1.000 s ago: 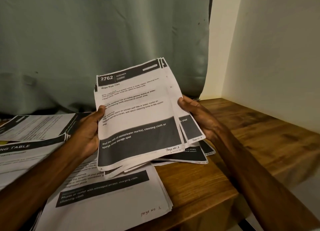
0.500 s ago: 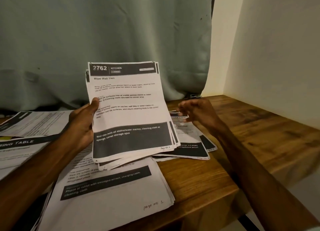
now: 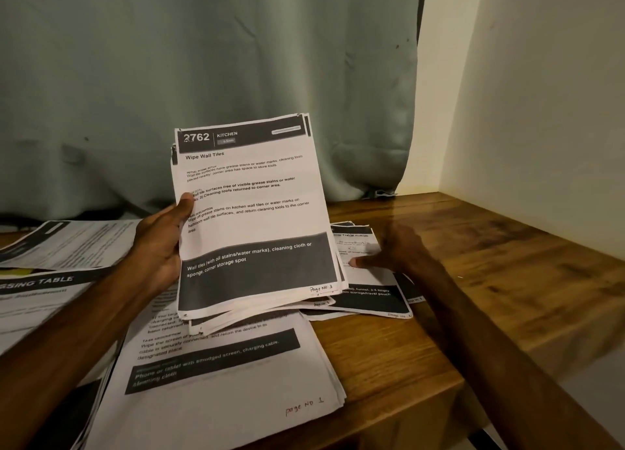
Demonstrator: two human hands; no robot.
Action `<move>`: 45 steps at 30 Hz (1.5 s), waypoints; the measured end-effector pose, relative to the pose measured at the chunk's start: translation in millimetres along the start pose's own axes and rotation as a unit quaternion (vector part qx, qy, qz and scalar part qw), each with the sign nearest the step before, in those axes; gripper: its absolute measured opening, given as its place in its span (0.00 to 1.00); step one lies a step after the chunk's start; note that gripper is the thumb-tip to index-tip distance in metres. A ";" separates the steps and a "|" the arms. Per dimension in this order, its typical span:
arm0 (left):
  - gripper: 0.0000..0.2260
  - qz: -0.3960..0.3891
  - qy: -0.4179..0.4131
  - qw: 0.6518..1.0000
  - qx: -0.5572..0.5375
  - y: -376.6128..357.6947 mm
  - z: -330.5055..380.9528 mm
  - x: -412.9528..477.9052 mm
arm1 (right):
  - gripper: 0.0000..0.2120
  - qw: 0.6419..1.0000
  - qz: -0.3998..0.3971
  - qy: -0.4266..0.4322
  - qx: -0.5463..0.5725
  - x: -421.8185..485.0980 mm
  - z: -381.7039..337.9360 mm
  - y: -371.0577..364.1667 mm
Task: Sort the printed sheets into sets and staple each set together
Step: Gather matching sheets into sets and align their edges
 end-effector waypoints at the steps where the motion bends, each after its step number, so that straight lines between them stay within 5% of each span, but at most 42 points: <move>1: 0.11 -0.002 0.002 1.000 -0.001 0.7 0.4 0.7 | 0.23 1.000 -0.003 -0.003 0.012 -2.3 -0.1 0.3; 14: 0.15 -0.022 0.016 1.000 -0.001 3.2 -7.2 5.6 | 0.29 0.997 -0.011 -0.053 0.054 17.2 21.4 -5.1; 21: 0.13 -0.023 0.003 1.000 0.011 -2.8 -8.0 -1.4 | 0.15 0.993 0.097 -0.019 0.066 26.3 23.9 0.4; 27: 0.10 -0.023 -0.007 0.999 0.021 -7.3 -9.3 -8.7 | 0.13 0.973 0.193 0.036 0.125 15.9 0.0 16.4; 32: 0.07 -0.019 -0.004 1.000 0.019 -9.8 -6.6 -13.3 | 0.09 0.926 0.311 0.085 0.198 -2.7 -24.2 52.2; 37: 0.06 -0.004 -0.010 1.000 0.021 -5.4 -3.5 -13.4 | 0.06 0.859 0.382 -0.010 0.342 -7.0 -13.3 61.9; 41: 0.06 0.006 -0.023 0.999 0.043 -0.1 -2.0 -11.4 | 0.12 0.785 0.363 -0.118 0.489 -1.9 7.9 45.5; 45: 0.05 0.026 -0.039 0.997 0.062 4.9 -0.2 -7.9 | 0.06 0.700 0.321 -0.200 0.605 -6.4 24.8 21.0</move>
Point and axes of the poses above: each hand's wrist, its own x-axis towards the middle knuckle, its own y-axis out of the back of the hand, z = x × y, the point moved 6 cm from there along x, towards the middle knuckle, and after that the axes turned 2 degrees about z, right-handed, at the moved point
